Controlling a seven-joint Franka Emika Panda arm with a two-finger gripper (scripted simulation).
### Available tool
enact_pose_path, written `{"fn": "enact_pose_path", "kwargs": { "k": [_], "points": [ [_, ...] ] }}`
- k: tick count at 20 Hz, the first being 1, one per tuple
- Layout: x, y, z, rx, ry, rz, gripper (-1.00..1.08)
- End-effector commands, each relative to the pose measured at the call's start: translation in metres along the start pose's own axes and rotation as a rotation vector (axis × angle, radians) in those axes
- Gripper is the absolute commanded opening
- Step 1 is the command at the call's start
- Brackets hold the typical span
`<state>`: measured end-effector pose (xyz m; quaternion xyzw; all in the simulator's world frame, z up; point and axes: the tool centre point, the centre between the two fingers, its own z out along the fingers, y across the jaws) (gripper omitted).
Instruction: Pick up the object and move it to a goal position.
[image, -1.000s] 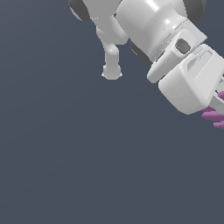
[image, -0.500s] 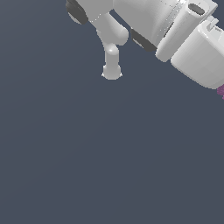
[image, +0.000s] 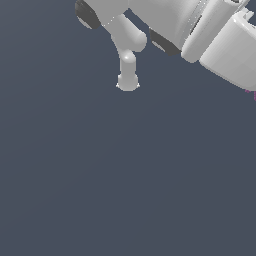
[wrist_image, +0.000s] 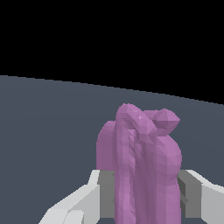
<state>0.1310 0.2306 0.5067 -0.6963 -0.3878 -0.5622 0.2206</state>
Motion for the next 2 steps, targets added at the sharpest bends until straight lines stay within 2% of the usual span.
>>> {"fn": "enact_pose_path", "kwargs": {
  "k": [1, 2],
  "points": [
    [-0.0010, -0.0004, 0.0007, 0.000, -0.002, 0.001, -1.00],
    [-0.0012, -0.0004, 0.0007, 0.000, -0.003, 0.001, -1.00]
  ]
}}
